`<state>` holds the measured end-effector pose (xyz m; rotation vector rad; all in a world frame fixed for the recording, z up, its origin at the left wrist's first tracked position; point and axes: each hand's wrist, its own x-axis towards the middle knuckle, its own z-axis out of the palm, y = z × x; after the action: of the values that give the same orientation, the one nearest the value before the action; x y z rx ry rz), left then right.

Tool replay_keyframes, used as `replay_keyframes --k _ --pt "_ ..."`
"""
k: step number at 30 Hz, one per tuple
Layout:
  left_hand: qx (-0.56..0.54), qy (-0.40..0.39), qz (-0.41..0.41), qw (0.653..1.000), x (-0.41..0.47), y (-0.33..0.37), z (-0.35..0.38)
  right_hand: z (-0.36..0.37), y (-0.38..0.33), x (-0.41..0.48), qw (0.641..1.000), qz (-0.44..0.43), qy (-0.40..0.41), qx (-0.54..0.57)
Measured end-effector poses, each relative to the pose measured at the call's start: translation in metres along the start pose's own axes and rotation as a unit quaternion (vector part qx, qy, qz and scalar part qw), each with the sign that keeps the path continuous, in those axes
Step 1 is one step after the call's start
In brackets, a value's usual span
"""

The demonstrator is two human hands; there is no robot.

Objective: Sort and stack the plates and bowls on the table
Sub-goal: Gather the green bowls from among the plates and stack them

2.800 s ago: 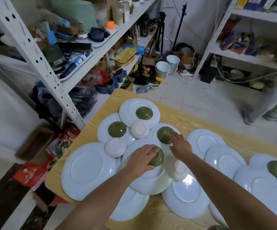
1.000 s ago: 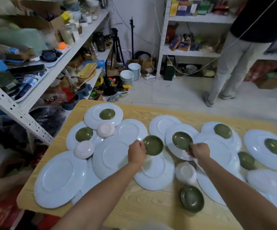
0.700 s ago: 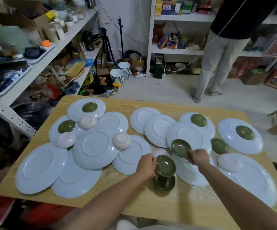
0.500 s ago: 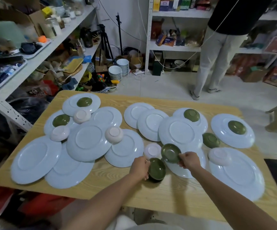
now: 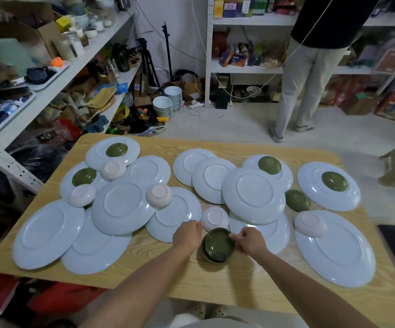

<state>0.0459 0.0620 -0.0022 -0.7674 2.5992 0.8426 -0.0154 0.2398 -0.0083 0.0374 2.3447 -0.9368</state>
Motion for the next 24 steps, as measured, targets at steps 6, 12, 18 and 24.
replay_keyframes --k 6,12,18,24 --pt "0.075 0.025 0.049 0.996 0.018 0.016 -0.005 -0.014 0.004 -0.001 0.998 0.010 0.055 -0.001" --pt "0.055 0.062 0.112 0.990 0.050 0.063 -0.005 -0.072 0.035 0.020 0.982 0.044 0.177 0.045" --pt "0.093 0.076 0.208 0.971 0.073 0.121 0.022 -0.148 0.072 0.060 0.959 0.088 0.270 -0.007" --pt "0.155 0.105 0.233 0.954 0.092 0.204 0.073 -0.230 0.111 0.101 0.949 0.041 0.296 -0.102"
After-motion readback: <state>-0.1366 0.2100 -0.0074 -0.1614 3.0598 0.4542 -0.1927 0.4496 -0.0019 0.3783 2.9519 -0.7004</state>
